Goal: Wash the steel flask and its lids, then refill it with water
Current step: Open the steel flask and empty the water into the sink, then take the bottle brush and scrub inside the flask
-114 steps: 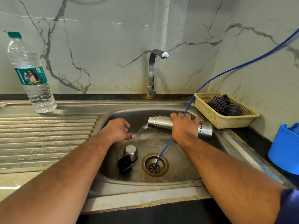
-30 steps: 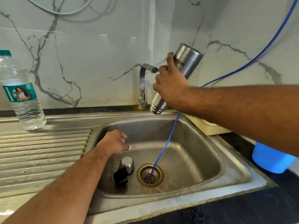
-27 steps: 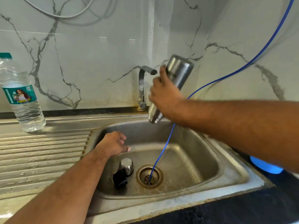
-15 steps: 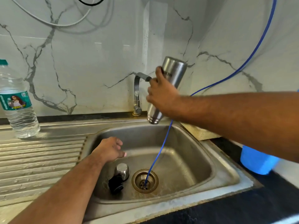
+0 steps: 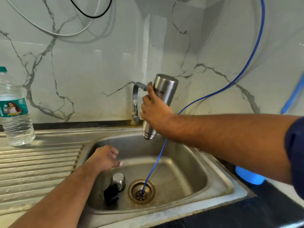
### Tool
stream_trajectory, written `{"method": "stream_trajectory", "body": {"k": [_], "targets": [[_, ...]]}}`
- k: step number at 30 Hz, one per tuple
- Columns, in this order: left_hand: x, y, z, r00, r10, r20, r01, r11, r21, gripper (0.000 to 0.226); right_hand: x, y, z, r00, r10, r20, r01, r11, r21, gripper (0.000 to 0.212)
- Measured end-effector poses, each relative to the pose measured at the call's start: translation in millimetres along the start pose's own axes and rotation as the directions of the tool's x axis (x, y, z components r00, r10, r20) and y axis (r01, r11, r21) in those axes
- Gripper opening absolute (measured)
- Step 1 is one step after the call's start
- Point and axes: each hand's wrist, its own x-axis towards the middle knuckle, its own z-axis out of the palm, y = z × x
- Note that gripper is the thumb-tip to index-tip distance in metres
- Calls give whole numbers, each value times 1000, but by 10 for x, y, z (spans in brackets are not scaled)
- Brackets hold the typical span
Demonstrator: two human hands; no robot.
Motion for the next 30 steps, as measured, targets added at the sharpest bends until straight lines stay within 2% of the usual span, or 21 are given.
{"method": "stream_trajectory", "body": {"k": [3, 8, 11, 14, 17, 19, 21, 23, 24, 25, 27, 28, 30], "targets": [[-19, 3, -1, 1000, -2, -8, 2, 1000, 3, 53, -44, -25, 62, 1000, 29, -10, -29, 999, 27, 55], [-8, 19, 14, 999, 36, 10, -36, 998, 58, 57, -233, -652, 205, 988, -153, 8, 147, 963, 227, 58], [18, -33, 20, 999, 49, 18, -50, 998, 44, 57, -169, -531, 259, 996, -79, -29, 85, 929, 361, 60], [49, -101, -11, 996, 66, 63, -67, 998, 10, 63, -126, -407, 273, 999, 21, -42, 5, 835, 550, 70], [4, 38, -6, 976, 151, 159, -150, 988, -18, 86, -191, -559, 231, 997, 81, 6, -56, 631, 774, 88], [-23, 119, 18, 958, 199, 205, -199, 980, -21, 100, -223, -799, 179, 992, 99, 78, -111, 389, 914, 85], [-85, 247, 72, 936, 247, 252, -247, 968, -33, 98, -272, -1030, 210, 976, 101, 194, -199, 45, 979, 79], [-157, 326, 90, 926, 278, 254, -263, 960, -93, 101, -319, -1175, 237, 955, 31, 295, -263, -377, 888, 76], [-193, 378, 80, 926, 287, 245, -264, 957, -122, 105, -327, -1212, 257, 951, -9, 310, -267, -534, 802, 75], [-189, 399, 83, 926, 296, 234, -262, 951, -165, 110, -310, -1246, 266, 950, -32, 312, -260, -635, 728, 73], [-204, 445, 104, 922, 324, 214, -275, 934, -227, 112, -282, -1280, 279, 945, 1, 326, -228, -714, 662, 71], [-201, 480, 117, 921, 335, 197, -287, 928, -238, 110, -283, -1286, 294, 944, 27, 330, -212, -715, 666, 75], [-166, 505, 138, 916, 338, 215, -274, 920, -278, 102, -312, -1273, 312, 948, 59, 313, -201, -653, 731, 82]]}}
